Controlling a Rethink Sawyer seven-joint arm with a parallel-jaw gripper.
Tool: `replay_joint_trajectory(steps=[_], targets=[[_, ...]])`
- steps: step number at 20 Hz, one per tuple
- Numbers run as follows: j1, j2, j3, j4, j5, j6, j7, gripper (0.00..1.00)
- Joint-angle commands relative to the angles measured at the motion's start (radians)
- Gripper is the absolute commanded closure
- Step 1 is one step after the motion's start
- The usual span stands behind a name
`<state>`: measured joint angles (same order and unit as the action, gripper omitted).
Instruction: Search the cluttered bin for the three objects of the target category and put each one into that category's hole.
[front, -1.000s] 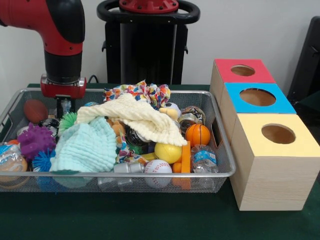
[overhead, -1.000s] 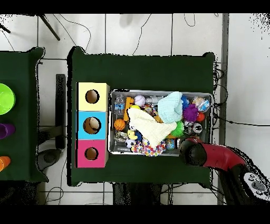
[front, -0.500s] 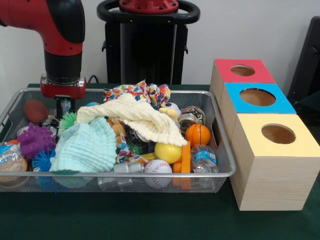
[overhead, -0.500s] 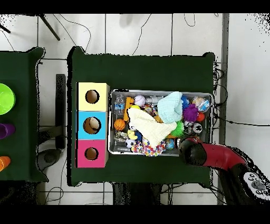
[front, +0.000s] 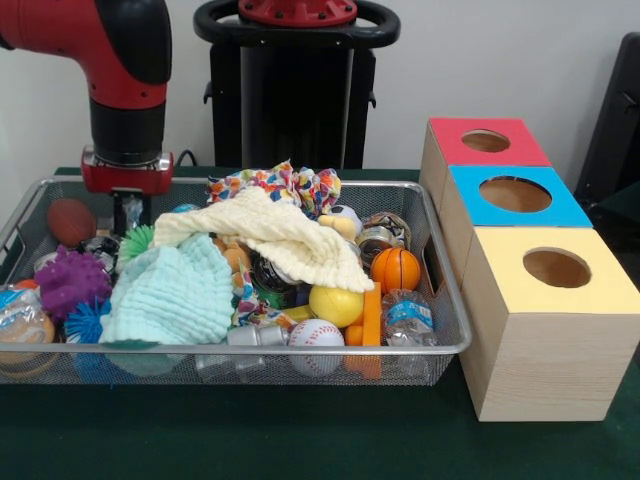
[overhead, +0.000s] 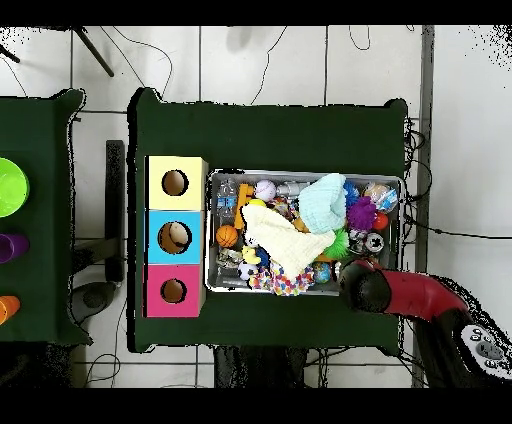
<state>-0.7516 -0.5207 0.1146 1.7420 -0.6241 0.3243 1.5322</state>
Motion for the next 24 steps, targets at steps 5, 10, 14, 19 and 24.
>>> replay_joint_trajectory(steps=[5,10,14,19,24], targets=[[0.075,-0.119,0.078,0.006,0.046,0.193,-0.020,1.00],[0.093,-0.166,0.075,0.015,0.066,0.238,-0.018,1.00],[0.104,-0.187,0.078,0.016,0.081,0.265,-0.018,1.00],[0.114,-0.216,0.082,0.021,0.093,0.287,-0.028,1.00],[0.130,-0.257,0.087,0.025,0.118,0.324,-0.038,1.00]])
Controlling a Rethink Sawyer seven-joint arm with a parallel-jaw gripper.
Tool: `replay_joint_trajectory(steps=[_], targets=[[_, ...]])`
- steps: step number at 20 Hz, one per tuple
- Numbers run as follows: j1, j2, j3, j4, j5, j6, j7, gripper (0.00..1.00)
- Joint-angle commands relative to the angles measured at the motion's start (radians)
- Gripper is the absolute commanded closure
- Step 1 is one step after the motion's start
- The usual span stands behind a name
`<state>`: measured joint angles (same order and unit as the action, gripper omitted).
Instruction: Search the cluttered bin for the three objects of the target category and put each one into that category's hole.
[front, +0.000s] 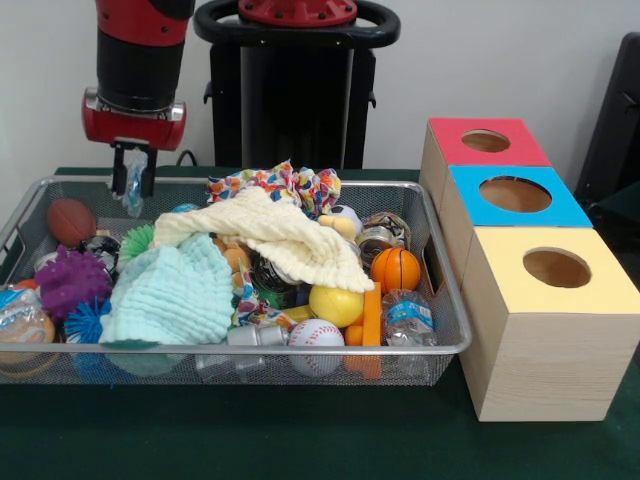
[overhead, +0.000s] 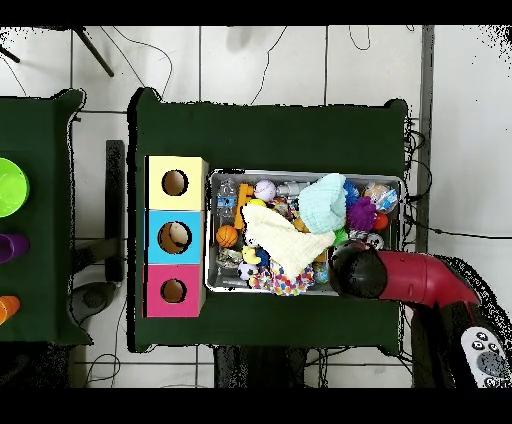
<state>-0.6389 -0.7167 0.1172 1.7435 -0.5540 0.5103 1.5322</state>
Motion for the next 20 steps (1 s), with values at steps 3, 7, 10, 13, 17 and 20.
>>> replay_joint_trajectory(steps=[3,7,10,13,17,20], targets=[[0.036,-0.086,0.083,0.023,0.069,0.175,-0.033,1.00],[0.060,-0.105,0.078,0.024,0.089,0.193,-0.014,1.00],[0.078,-0.114,0.074,0.023,0.102,0.207,-0.003,1.00],[0.093,-0.119,0.067,0.025,0.114,0.210,0.013,1.00],[0.122,-0.120,0.049,0.031,0.128,0.202,0.051,1.00],[0.148,-0.122,0.035,0.029,0.141,0.209,0.077,1.00]])
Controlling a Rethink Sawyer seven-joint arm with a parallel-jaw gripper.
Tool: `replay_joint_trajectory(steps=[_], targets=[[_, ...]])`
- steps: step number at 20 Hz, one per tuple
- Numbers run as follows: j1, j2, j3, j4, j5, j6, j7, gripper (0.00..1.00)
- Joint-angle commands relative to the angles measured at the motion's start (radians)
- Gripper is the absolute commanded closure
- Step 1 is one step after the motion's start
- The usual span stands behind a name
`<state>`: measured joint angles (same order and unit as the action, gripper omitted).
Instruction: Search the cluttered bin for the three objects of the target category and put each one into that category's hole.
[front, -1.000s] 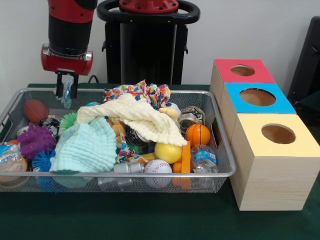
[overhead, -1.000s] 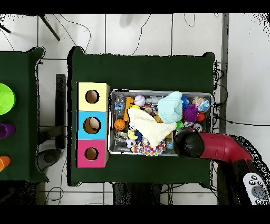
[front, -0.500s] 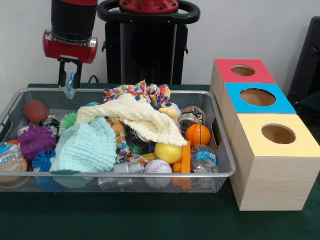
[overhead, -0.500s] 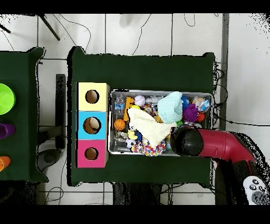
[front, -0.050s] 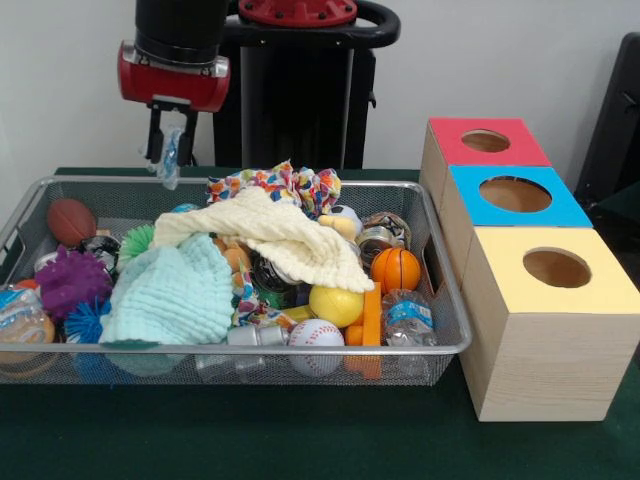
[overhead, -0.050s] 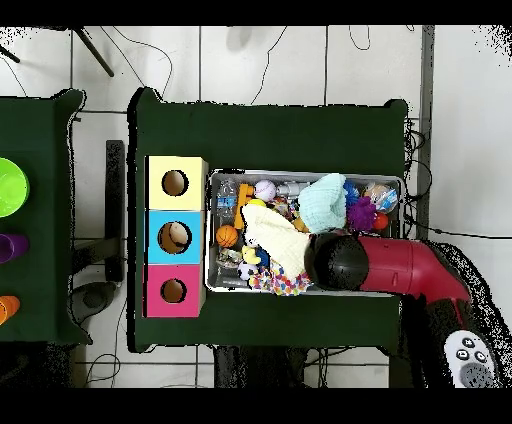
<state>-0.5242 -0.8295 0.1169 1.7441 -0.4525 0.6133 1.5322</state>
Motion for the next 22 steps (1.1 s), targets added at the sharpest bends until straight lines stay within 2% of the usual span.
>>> replay_joint_trajectory(steps=[1,8,15,22], targets=[[0.042,-0.010,0.030,0.027,0.046,0.109,0.085,1.00],[0.111,-0.010,-0.013,0.018,0.085,0.118,0.147,1.00],[0.165,-0.013,-0.054,0.031,0.118,0.104,0.183,1.00],[0.250,-0.037,-0.116,0.054,0.164,0.111,0.234,1.00]])
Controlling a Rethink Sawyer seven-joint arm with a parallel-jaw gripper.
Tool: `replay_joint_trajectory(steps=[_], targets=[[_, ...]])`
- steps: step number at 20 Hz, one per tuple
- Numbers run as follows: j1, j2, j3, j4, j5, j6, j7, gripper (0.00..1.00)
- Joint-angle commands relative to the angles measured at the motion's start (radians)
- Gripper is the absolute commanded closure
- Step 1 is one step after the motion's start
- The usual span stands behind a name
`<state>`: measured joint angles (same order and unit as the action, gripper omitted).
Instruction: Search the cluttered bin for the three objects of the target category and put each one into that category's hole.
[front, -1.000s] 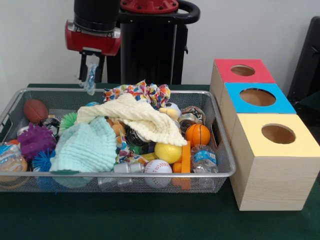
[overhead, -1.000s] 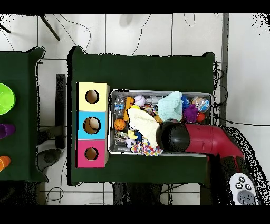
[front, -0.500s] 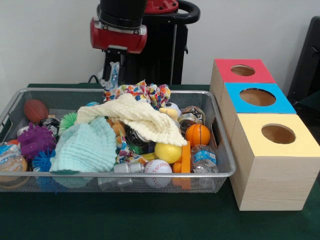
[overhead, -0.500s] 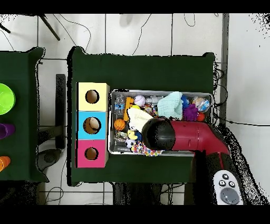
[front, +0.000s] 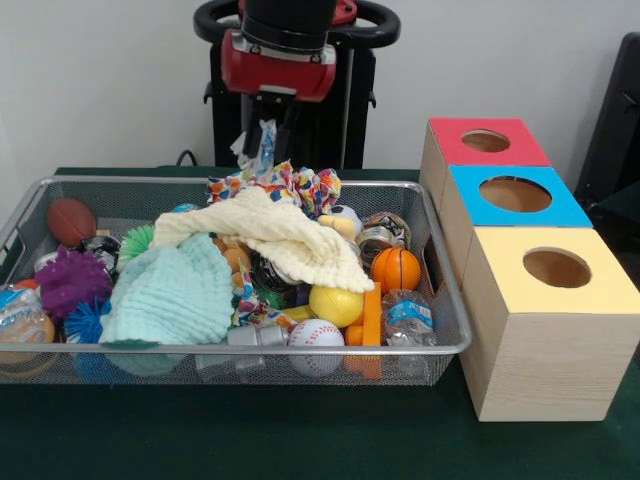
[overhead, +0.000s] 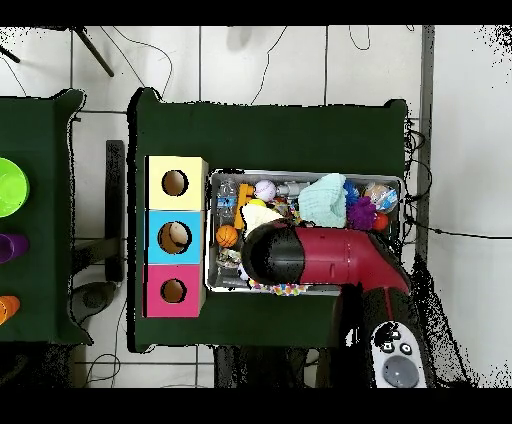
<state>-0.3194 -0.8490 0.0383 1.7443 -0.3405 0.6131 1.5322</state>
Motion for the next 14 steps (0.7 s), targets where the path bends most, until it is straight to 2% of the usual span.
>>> replay_joint_trajectory(steps=[1,14], targets=[[0.058,-0.016,-0.045,0.057,0.058,0.107,0.244,1.00],[0.210,-0.005,-0.158,0.070,0.160,0.093,0.305,1.00]])
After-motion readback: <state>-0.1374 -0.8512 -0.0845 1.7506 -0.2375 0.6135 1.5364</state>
